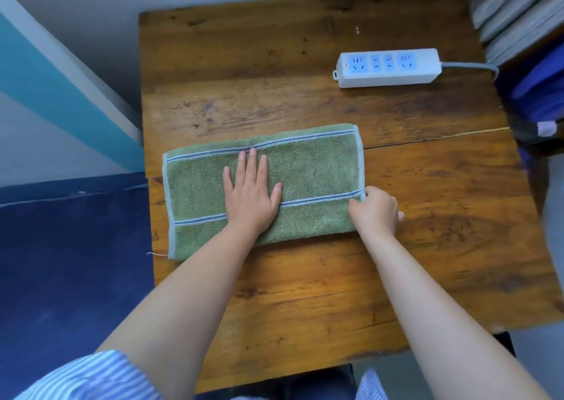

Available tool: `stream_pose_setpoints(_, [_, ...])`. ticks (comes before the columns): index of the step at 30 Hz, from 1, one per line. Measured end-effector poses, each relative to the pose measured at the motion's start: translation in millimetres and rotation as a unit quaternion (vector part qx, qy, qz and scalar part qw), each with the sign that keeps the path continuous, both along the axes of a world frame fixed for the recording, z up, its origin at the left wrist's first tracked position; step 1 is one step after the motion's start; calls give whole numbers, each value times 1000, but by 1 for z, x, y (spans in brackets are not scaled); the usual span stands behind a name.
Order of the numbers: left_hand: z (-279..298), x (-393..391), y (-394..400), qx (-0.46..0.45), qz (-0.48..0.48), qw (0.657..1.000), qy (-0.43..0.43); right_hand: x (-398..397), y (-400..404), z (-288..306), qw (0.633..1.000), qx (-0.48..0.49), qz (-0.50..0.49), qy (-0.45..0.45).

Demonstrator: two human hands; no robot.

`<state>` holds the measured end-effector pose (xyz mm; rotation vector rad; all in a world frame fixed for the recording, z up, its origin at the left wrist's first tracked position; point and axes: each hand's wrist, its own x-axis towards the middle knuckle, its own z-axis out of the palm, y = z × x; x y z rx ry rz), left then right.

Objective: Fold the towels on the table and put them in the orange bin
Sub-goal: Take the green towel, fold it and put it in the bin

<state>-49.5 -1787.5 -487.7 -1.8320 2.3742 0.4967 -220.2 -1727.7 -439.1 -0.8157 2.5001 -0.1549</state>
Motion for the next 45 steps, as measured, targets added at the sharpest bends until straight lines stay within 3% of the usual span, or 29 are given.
stream_pose_setpoints(8, [4,6,-2,6,-19,1000,-14,4,-1,14,998,25,-30,-43])
stream_pose_setpoints(12, [3,6,-4,18,-21,1000,-4,-1,-1,21,1000,12,-7,-15])
stream_pose_setpoints(17, [17,25,-4,9,-27,999,32,27,1,38,984,-143,103,20])
stream_pose_setpoints(20, [29,53,1,-12,23,999,40,63,-2,52,952,-247,183,5])
stream_pose_setpoints(24, [41,101,12,-37,85,994,50,119,0,56,904,-297,305,-21])
stream_pose_setpoints(29, [44,150,32,-27,198,973,113,175,-9,37,882,-286,365,-77])
stream_pose_setpoints(34, [40,179,43,15,322,920,222,209,-24,4,893,-222,382,-88])
stream_pose_setpoints(37, [38,185,40,29,361,898,248,211,-26,-8,885,-181,406,-136])
stream_pose_setpoints(40, [39,185,40,34,359,890,281,199,-11,-8,855,-162,450,-202])
stream_pose_setpoints(42, [42,179,38,35,346,884,311,182,2,-2,841,-169,480,-186])
stream_pose_setpoints(45, [49,160,31,68,333,888,310,158,17,2,824,-199,524,-79])
